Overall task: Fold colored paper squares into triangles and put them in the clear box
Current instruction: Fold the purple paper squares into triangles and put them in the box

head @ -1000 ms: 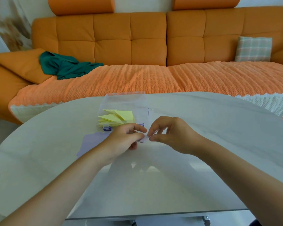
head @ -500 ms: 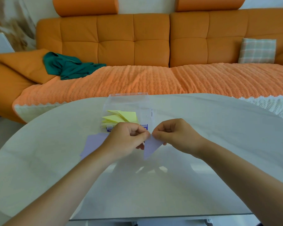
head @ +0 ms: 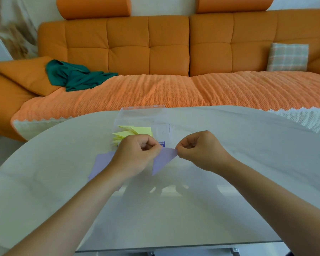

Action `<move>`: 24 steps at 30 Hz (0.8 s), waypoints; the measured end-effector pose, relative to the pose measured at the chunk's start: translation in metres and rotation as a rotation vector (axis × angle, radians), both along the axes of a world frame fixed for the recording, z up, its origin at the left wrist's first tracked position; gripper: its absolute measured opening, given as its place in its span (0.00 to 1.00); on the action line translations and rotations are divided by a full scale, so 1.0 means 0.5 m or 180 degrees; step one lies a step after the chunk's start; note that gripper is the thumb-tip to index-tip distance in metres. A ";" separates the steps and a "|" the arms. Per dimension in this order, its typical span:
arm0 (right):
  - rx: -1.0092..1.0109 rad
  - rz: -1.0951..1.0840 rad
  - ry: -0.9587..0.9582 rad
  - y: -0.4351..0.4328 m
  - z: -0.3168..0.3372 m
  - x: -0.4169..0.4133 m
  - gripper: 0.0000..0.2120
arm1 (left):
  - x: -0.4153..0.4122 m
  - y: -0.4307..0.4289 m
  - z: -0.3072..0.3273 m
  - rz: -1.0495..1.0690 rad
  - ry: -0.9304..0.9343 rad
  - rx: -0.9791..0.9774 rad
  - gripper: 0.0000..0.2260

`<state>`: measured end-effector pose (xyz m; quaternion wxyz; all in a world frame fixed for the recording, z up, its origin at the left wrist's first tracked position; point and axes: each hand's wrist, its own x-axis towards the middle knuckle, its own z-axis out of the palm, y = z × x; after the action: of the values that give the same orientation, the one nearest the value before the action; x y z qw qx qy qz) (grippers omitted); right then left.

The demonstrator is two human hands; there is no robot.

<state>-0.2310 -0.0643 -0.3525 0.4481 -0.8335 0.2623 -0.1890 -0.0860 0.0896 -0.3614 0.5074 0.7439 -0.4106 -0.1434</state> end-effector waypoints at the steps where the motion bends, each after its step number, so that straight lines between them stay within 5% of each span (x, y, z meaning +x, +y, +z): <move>1: -0.0008 -0.0032 0.0036 -0.005 -0.001 0.000 0.09 | 0.005 0.001 0.000 0.0054 0.0025 -0.0012 0.07; 10: -0.0638 -0.0226 0.0447 -0.035 -0.018 -0.004 0.12 | 0.011 0.005 -0.004 0.0284 -0.0245 0.0049 0.09; 18: -0.0143 0.0415 -0.0020 -0.003 -0.009 0.004 0.08 | -0.013 -0.001 -0.009 -0.0120 0.0149 -0.0025 0.06; 24: -0.0365 0.0514 -0.0036 0.012 -0.012 0.008 0.07 | -0.022 -0.006 -0.012 -0.0276 -0.0348 0.0161 0.05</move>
<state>-0.2270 -0.0584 -0.3586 0.4149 -0.8751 0.1804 -0.1717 -0.0969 0.0867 -0.3675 0.4585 0.7448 -0.4658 -0.1347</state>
